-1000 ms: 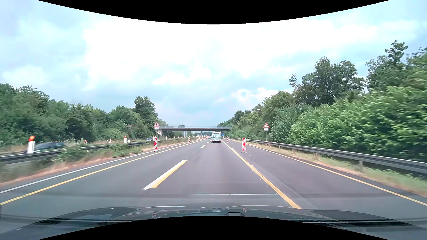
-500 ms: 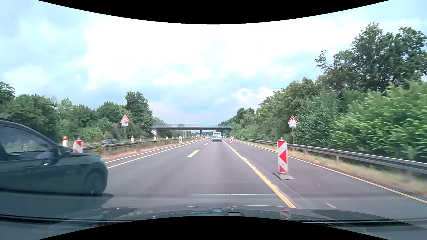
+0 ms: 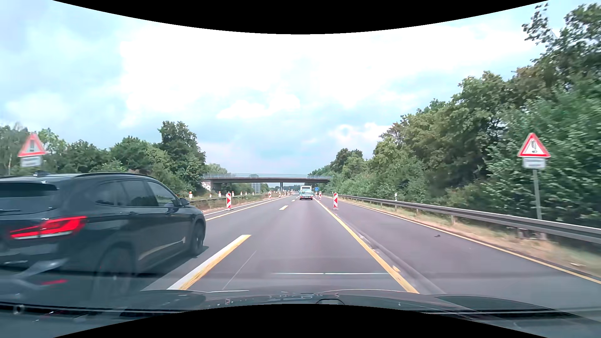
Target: Follow the waypoints while adhering to traffic rules and regulations
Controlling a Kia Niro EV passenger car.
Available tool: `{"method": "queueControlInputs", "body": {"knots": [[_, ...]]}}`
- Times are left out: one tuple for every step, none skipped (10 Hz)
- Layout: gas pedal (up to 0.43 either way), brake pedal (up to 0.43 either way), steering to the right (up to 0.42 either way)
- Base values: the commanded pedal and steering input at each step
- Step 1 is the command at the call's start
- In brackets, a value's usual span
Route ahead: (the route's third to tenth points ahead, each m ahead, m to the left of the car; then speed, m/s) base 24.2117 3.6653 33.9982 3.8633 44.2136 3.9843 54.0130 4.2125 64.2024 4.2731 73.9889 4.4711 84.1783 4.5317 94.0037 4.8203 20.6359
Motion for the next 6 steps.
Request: {"method": "queueControlInputs", "body": {"knots": [[0.000,0.000,-0.005],[0.000,0.000,-0.005],[0.000,0.000,-0.005],[0.000,0.000,-0.005],[0.000,0.000,-0.004],[0.000,0.000,-0.005]]}}
